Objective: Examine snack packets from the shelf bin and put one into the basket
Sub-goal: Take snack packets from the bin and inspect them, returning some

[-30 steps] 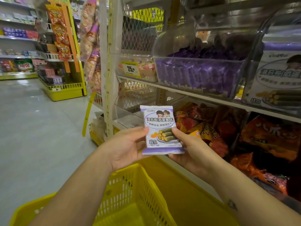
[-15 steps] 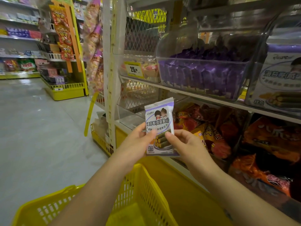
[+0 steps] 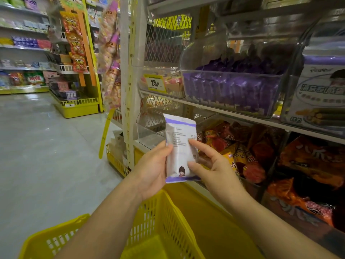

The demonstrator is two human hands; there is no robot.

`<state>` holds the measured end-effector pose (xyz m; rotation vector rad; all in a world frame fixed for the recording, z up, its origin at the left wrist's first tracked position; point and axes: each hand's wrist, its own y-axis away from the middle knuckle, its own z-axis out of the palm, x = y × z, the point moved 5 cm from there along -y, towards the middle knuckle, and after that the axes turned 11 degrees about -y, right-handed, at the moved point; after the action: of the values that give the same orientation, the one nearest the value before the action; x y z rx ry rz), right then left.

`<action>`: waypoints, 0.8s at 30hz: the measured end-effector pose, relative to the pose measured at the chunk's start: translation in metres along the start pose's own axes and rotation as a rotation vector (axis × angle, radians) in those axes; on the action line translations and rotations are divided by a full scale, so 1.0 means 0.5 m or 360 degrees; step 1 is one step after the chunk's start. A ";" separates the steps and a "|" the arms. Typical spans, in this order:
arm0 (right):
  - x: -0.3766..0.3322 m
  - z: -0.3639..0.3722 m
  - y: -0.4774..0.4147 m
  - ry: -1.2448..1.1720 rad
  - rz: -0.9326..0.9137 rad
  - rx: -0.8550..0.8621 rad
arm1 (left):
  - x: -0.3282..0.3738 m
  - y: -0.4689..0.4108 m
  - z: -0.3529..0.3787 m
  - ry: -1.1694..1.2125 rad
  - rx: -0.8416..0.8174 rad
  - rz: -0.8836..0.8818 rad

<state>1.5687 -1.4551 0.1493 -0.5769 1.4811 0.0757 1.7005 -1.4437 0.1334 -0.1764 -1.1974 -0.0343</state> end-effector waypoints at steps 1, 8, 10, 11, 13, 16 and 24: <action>-0.003 -0.001 0.000 0.0038 -0.0040 0.0023 | 0.000 -0.001 -0.002 -0.0001 -0.0001 0.0008; -0.020 -0.006 -0.001 0.0084 -0.0295 0.0115 | -0.007 -0.012 -0.028 -0.0257 0.0296 0.0091; -0.023 -0.004 -0.002 0.0027 -0.0276 0.0065 | -0.006 -0.012 -0.032 -0.0160 0.0309 0.0098; -0.026 -0.002 -0.002 -0.0012 -0.0266 0.0029 | -0.005 -0.011 -0.036 -0.0100 0.0304 0.0096; -0.029 0.004 0.000 -0.0111 -0.0234 -0.0045 | -0.001 -0.007 -0.040 0.0026 0.0269 0.0092; -0.029 0.012 0.003 -0.0278 -0.0139 -0.0129 | 0.002 0.000 -0.043 0.0237 0.0222 0.0042; -0.021 0.001 -0.004 -0.0566 0.0145 -0.0189 | 0.010 0.009 -0.041 0.0152 0.0317 -0.0204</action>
<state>1.5686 -1.4535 0.1600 -0.5589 1.1608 0.3229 1.7219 -1.4421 0.1303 0.0762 -1.1084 -0.0352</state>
